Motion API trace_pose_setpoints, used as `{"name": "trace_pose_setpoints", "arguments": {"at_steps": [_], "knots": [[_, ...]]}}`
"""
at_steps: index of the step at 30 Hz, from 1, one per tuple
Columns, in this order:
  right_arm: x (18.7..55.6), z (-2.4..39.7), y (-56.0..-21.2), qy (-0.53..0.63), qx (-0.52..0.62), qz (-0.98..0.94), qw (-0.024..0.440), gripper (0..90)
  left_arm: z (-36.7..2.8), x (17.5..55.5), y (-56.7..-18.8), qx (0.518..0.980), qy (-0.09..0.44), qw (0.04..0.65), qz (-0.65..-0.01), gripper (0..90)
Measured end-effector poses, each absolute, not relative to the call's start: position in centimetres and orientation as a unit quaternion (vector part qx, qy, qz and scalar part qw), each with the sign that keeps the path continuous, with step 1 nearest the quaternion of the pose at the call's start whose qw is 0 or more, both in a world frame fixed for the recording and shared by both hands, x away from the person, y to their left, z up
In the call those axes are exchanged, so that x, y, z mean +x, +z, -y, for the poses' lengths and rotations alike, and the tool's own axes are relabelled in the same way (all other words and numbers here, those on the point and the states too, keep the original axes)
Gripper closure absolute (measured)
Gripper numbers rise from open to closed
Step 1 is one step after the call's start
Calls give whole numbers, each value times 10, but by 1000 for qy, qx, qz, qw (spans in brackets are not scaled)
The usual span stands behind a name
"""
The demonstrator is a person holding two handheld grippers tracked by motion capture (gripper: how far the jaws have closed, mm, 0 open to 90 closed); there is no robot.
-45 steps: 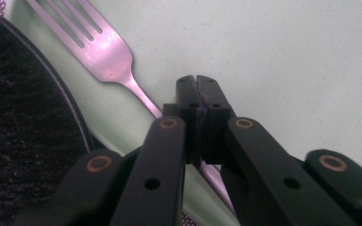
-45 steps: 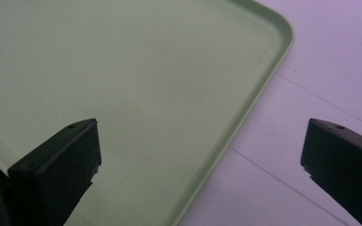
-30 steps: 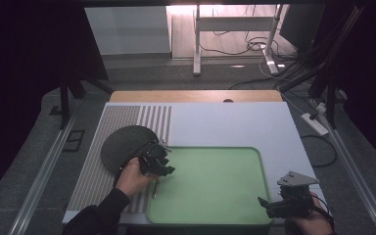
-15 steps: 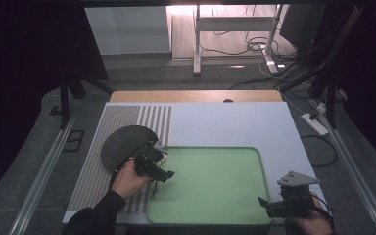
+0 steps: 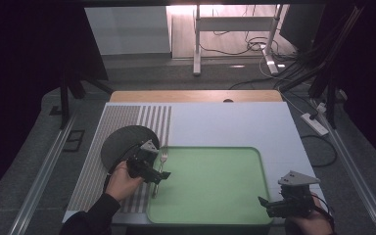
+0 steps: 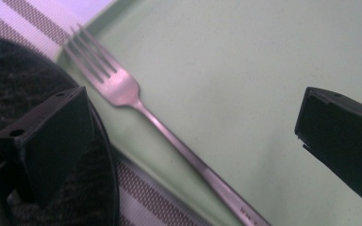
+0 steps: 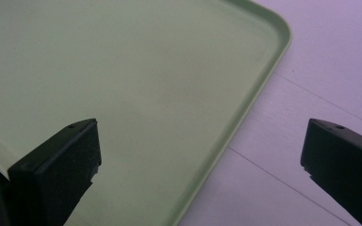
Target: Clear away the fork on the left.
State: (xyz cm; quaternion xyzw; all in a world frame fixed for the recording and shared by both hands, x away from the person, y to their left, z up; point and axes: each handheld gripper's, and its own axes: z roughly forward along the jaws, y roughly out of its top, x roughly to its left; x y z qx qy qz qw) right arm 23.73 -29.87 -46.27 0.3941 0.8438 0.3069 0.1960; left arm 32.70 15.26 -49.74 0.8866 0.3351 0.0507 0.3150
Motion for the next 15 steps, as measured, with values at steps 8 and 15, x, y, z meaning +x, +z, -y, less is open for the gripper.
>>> {"name": "trace_pose_setpoints", "arguments": {"at_steps": [8, 15], "knots": [[237, 299, -463, 308, 394, -843, 196, 0, -168, 317, -497, 881, 54, 320, -344, 0], [237, 299, -462, 308, 394, -843, 196, 0, -183, 304, -493, 868, 64, 334, -362, 0]]}}
